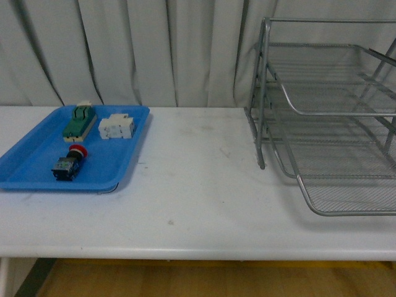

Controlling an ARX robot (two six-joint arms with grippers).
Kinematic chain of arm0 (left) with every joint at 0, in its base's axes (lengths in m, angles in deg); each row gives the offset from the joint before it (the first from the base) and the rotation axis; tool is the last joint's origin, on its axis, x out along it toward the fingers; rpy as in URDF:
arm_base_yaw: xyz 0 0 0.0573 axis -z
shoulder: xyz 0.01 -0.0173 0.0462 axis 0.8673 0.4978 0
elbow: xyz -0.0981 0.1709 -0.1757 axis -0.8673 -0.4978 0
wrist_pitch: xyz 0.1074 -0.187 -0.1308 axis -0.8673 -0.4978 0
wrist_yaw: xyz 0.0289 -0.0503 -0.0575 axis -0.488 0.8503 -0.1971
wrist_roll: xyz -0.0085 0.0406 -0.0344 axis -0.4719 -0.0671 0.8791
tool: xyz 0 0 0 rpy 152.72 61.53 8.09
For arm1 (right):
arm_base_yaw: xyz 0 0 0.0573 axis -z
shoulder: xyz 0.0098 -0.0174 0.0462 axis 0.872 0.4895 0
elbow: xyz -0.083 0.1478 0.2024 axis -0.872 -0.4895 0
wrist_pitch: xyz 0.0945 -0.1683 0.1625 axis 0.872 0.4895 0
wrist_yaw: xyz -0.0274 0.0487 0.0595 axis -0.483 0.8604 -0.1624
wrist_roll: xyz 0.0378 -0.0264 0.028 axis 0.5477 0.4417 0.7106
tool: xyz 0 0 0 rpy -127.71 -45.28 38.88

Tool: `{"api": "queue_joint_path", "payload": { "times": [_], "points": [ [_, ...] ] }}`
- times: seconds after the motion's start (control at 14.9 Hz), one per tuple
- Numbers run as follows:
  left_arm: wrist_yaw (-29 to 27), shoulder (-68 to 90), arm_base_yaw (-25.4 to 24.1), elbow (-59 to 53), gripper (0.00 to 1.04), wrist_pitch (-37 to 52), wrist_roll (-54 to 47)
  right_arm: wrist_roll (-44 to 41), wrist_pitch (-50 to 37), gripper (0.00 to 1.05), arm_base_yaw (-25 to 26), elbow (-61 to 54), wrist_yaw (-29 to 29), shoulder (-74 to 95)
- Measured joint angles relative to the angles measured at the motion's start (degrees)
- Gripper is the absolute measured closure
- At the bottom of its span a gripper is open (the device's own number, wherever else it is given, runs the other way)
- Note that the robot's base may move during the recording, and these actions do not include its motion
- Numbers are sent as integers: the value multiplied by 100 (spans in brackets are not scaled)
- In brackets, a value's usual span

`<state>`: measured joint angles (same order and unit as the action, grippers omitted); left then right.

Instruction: Place button on rack with both arms

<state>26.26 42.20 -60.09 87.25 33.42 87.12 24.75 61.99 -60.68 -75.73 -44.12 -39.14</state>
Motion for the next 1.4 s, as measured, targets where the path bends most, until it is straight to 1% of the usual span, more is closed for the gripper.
{"api": "queue_joint_path", "payload": {
  "times": [0.07,0.2,0.27,0.33,0.4,0.47,0.54,0.6,0.67,0.74,0.87,0.94,1.0,1.14,1.2,1.4],
  "points": [
    [0,0,0,0,7,0,0,-2,98,103,0,0,0,-90],
    [-9,0,0,0,7,2,2,-2,1141,103,0,2,17,-977],
    [2,0,0,0,7,-2,0,-2,1032,103,0,20,11,-1060],
    [-2,0,0,0,7,4,2,-2,1165,103,0,2,13,-1062],
    [0,0,0,0,7,2,0,-17,1119,101,0,2,15,-1069],
    [2,0,0,0,7,-2,0,-17,1134,88,0,2,15,-1067],
    [-444,142,142,160,7,-540,-94,-20,1123,75,0,2,15,-1067],
    [-1224,1036,503,496,7,-890,-262,-24,1126,64,0,2,-2,-1069],
    [-1427,2153,481,769,7,-306,-450,-24,1121,52,0,2,26,-1069],
    [-1294,3154,326,1014,7,284,-498,-24,1123,39,4,2,15,-1067],
    [-820,5440,264,1838,7,1519,-601,-24,1123,13,0,2,20,-1067],
    [-647,6581,238,2387,7,1910,-621,-22,1123,4,0,2,17,-1067],
    [-518,7613,208,2992,7,1954,-597,-24,1126,7,0,2,17,-1067],
    [-334,9322,105,4192,7,1666,-461,-24,1123,6,0,2,17,-1067],
    [-358,10303,33,5018,7,1447,-398,-24,1123,6,0,2,17,-1067],
    [-380,11792,-164,6603,7,855,-256,-24,1123,6,0,2,17,-1067]
  ]
}}
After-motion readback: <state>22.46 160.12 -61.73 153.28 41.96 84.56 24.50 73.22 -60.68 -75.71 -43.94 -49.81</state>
